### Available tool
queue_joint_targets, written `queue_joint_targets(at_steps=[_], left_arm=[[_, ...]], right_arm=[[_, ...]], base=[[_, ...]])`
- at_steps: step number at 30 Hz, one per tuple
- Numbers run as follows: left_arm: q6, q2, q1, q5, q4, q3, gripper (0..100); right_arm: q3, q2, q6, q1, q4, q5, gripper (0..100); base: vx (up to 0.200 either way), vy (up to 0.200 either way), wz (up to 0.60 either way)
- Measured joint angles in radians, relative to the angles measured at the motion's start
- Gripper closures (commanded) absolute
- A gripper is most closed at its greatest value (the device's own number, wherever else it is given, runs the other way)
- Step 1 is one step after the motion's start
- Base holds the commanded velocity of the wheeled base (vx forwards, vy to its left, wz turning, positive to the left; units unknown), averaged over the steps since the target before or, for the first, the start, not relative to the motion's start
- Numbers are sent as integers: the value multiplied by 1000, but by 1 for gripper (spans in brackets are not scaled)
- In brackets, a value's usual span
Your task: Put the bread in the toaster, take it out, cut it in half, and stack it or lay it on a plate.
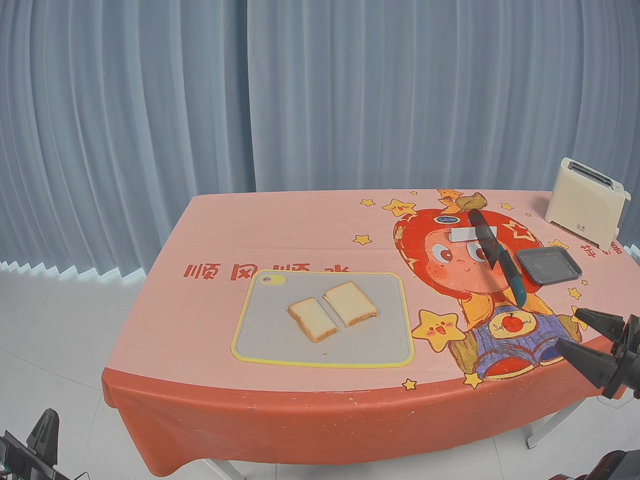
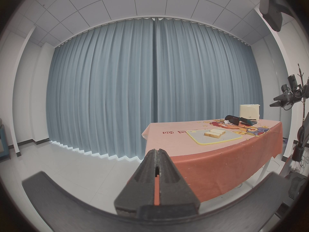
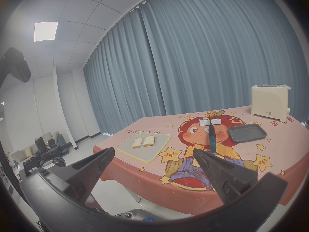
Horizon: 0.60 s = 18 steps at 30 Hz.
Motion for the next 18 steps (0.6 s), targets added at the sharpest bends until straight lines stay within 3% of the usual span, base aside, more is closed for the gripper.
queue_joint_targets(at_steps=[6, 13, 18], left_arm=[[0, 0, 1, 0, 0, 0, 100], [0, 0, 0, 0, 0, 0, 100], [0, 0, 0, 0, 0, 0, 100]], right_arm=[[-85, 105, -2, 68, 1, -42, 0], [-217, 286, -3, 187, -1, -217, 0], [-328, 428, -3, 245, -1, -281, 0]], base=[[0, 0, 0], [0, 0, 0], [0, 0, 0]])
